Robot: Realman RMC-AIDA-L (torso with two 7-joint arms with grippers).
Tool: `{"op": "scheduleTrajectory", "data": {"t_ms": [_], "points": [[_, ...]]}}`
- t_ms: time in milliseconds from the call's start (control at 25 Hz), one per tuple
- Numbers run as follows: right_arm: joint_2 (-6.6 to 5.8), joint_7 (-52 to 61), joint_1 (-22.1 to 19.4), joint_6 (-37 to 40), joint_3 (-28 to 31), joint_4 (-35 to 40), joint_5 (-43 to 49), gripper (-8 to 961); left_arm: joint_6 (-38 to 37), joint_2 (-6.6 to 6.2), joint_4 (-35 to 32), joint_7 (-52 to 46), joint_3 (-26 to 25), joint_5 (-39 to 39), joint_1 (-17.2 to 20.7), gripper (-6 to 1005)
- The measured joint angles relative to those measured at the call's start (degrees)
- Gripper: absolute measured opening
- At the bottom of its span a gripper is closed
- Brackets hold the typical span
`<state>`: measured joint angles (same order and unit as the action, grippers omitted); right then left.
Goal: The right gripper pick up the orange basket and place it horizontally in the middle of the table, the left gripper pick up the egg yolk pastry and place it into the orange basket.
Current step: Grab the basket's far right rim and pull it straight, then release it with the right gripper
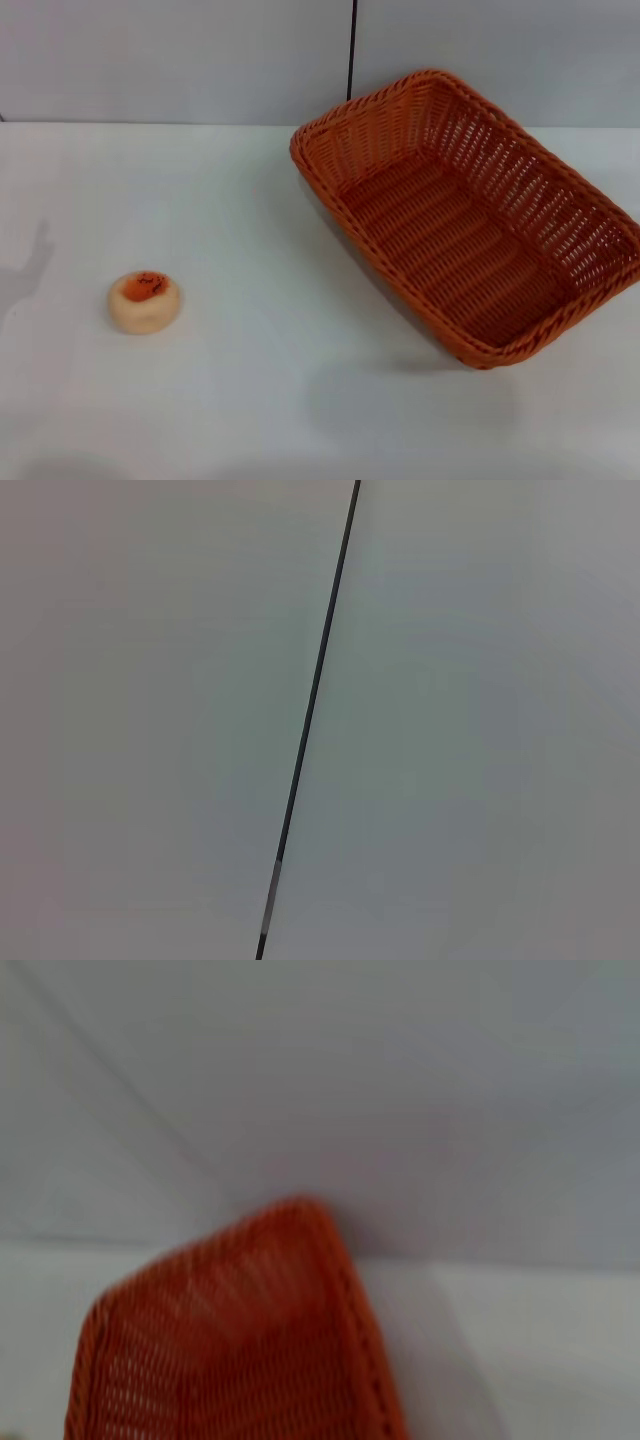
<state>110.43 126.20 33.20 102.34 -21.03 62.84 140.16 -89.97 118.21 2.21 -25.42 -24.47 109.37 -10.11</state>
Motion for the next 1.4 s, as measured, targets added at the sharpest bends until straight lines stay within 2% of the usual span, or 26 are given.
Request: {"op": "scheduleTrajectory", "data": {"t_ms": [120,160,200,480,600,760,1000,1160,1400], "points": [[-0.39,3.8,2.4,-0.6,-4.9,-3.3,3.0,743,0.0,0.06,0.0,0.0,0.0,0.1,0.8,831],[-0.39,3.8,2.4,-0.6,-4.9,-3.3,3.0,743,0.0,0.06,0.0,0.0,0.0,0.1,0.8,831],[-0.29,5.6,3.2,-2.4,-8.2,-5.4,3.2,742,-0.1,0.07,0.0,0.0,0.0,0.1,1.0,831],[0.47,6.4,5.2,-10.6,-14.7,-13.2,3.3,739,-0.5,0.09,0.0,-0.1,0.0,0.1,2.2,829],[0.67,5.5,6.1,-14.9,-15.5,-16.7,3.1,738,-0.7,0.09,0.0,-0.1,0.0,0.1,2.4,828],[1.19,4.9,6.7,-16.9,-15.5,-17.6,3.0,736,-0.8,0.09,-0.1,-0.1,-0.1,0.0,2.3,827],[1.94,2.4,8.2,-17.4,-15.6,-18.9,3.0,733,-0.5,0.08,0.0,0.2,-0.3,-0.1,1.7,825],[1.88,2.2,8.9,-18.1,-15.7,-20.6,3.2,731,-0.4,0.03,0.0,0.3,-0.3,-0.3,1.4,824],[1.53,2.2,9.0,-19.5,-18.2,-20.9,3.3,517,-0.3,-0.01,-0.2,0.0,-0.4,-0.4,1.0,823]]}}
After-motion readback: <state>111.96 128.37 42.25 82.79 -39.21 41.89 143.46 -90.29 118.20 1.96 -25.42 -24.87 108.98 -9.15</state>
